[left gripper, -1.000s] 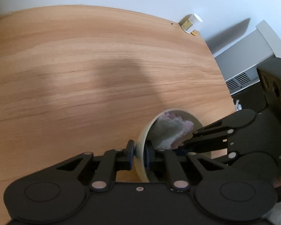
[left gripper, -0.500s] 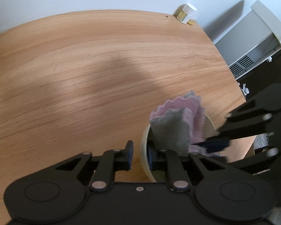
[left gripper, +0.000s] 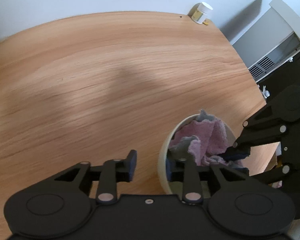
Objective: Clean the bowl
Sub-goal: 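Wipe the cloth around the bowl interior with the right gripper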
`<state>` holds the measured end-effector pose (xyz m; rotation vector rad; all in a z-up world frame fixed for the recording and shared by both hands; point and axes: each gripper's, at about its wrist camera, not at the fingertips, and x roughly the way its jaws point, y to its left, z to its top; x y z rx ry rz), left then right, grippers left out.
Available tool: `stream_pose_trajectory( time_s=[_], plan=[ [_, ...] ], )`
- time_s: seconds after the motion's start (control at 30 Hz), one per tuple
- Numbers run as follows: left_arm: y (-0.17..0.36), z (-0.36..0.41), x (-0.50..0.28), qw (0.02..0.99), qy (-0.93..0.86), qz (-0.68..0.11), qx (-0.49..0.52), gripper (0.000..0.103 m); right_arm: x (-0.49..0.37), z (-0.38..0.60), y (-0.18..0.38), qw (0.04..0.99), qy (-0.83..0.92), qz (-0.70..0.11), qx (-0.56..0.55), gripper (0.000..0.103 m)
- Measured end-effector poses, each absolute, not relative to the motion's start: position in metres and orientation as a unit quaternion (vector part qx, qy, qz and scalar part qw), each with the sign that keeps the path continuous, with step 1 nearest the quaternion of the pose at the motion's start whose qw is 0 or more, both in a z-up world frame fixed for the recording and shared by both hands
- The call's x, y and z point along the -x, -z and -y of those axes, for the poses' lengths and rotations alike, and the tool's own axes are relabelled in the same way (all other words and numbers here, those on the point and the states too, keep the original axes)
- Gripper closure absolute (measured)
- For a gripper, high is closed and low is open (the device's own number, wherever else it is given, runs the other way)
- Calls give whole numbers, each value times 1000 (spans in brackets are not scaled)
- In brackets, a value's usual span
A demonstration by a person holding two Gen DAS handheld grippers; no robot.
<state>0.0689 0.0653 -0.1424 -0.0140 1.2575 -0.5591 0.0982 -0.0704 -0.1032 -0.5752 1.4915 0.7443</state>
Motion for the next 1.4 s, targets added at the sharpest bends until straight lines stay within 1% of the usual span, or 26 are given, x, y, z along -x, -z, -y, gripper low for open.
stream_pose_trajectory(
  time_s=[0.03, 0.07, 0.1, 0.17, 0.33, 0.53, 0.6, 0.67, 0.77, 0.97, 1.17, 1.27, 1.4],
  plan=[
    [142, -65, -69, 772, 260, -580, 7, 73, -98, 69, 106, 638, -326, -649, 256, 88],
    [142, -64, -68, 770, 262, -581, 9, 77, -97, 68, 108, 640, -325, -647, 257, 88],
    [142, -64, -68, 769, 264, -582, 10, 87, -97, 67, 111, 644, -322, -644, 256, 88],
    [142, -62, -68, 762, 271, -588, 13, 93, -96, 64, 115, 653, -318, -636, 262, 89],
    [140, -61, -68, 759, 280, -588, 11, 93, -92, 56, 112, 682, -293, -608, 282, 88],
    [140, -64, -69, 763, 285, -580, 10, 93, -91, 62, 79, 701, -281, -577, 310, 88],
    [140, -64, -70, 761, 290, -581, 10, 91, -89, 62, 73, 703, -277, -568, 326, 89],
    [140, -64, -69, 758, 304, -578, 5, 89, -90, 61, 74, 704, -276, -563, 334, 89],
    [140, -63, -68, 757, 308, -576, 6, 88, -92, 60, 82, 704, -275, -559, 340, 90],
    [145, -67, -66, 754, 316, -576, 25, 86, -95, 56, 99, 699, -277, -573, 325, 91],
    [144, -66, -61, 760, 319, -566, 13, 84, -104, 56, 120, 701, -280, -581, 302, 89],
    [144, -71, -63, 761, 321, -563, 25, 85, -100, 65, 106, 712, -296, -568, 287, 89],
    [143, -74, -60, 762, 328, -558, 20, 85, -102, 87, 74, 738, -316, -562, 199, 89]
  ],
)
